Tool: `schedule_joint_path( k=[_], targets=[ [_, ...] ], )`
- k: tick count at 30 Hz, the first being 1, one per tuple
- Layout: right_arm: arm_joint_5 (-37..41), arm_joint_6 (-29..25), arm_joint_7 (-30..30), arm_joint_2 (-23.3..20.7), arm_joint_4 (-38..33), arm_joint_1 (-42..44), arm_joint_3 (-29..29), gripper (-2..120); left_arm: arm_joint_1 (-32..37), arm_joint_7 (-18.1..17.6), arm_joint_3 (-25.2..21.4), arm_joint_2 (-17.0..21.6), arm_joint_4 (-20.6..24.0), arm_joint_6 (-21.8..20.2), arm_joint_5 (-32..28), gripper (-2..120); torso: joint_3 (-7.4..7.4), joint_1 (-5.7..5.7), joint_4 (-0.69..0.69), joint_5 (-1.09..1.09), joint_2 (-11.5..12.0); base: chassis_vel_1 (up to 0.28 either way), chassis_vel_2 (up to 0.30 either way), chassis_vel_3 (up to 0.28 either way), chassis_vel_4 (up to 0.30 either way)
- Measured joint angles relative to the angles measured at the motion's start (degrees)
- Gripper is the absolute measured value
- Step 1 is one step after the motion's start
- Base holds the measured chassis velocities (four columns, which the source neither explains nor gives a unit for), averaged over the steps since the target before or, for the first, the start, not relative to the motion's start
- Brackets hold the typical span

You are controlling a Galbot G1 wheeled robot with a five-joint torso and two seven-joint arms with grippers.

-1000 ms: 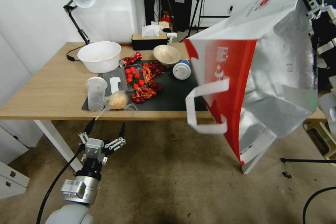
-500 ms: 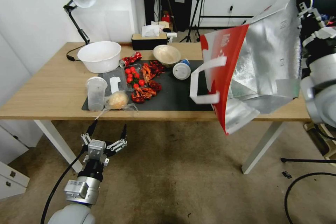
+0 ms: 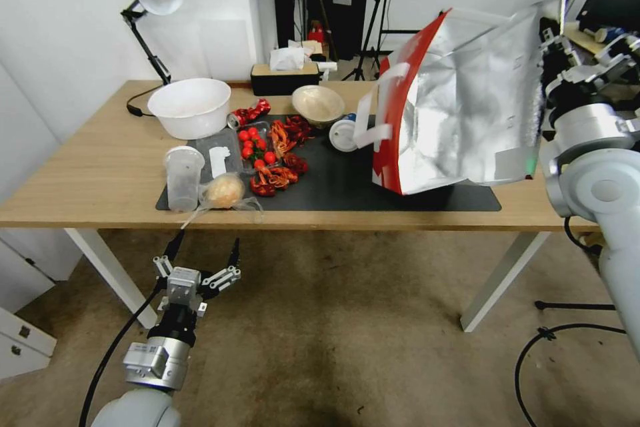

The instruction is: Pick up the food delivery bag from the floor and place it on the table.

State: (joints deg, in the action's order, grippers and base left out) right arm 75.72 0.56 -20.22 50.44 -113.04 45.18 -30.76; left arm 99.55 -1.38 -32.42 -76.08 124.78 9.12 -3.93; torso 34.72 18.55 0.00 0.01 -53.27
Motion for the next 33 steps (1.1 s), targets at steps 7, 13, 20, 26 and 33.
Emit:
schedule_joint_path(
  k=[7,13,20,26,33],
  targets=[
    [-0.4,1.0,1.5,-1.3,1.0,0.7,-1.1,10,-0.8,0.0,0.2,0.2,-0.8,0.0,-0.3,100,0.0,0.0,0.0,0.0,0.0,0.0,0.0,0.0,0.0],
    [-0.5,1.3,3.0,-2.1,0.9,2.4,-2.6,36,-1.3,0.0,0.4,0.5,-1.3,-0.1,-0.5,100,0.0,0.0,0.0,0.0,0.0,0.0,0.0,0.0,0.0],
    [-0.5,1.3,3.8,-3.0,0.4,4.0,-3.8,59,-1.4,0.0,0.5,0.6,-1.5,0.2,-0.7,100,0.0,0.0,0.0,0.0,0.0,0.0,0.0,0.0,0.0],
    [-0.5,1.3,4.5,-3.5,0.0,5.1,-4.5,80,-1.3,0.1,0.5,0.6,-1.6,0.7,-0.7,100,0.0,0.0,0.0,0.0,0.0,0.0,0.0,0.0,0.0],
    [-0.4,1.5,5.3,-4.0,-0.3,5.9,-5.0,99,-1.3,0.1,0.3,0.6,-1.6,0.8,-0.8,100,0.0,0.0,0.0,0.0,0.0,0.0,0.0,0.0,0.0]
  ],
)
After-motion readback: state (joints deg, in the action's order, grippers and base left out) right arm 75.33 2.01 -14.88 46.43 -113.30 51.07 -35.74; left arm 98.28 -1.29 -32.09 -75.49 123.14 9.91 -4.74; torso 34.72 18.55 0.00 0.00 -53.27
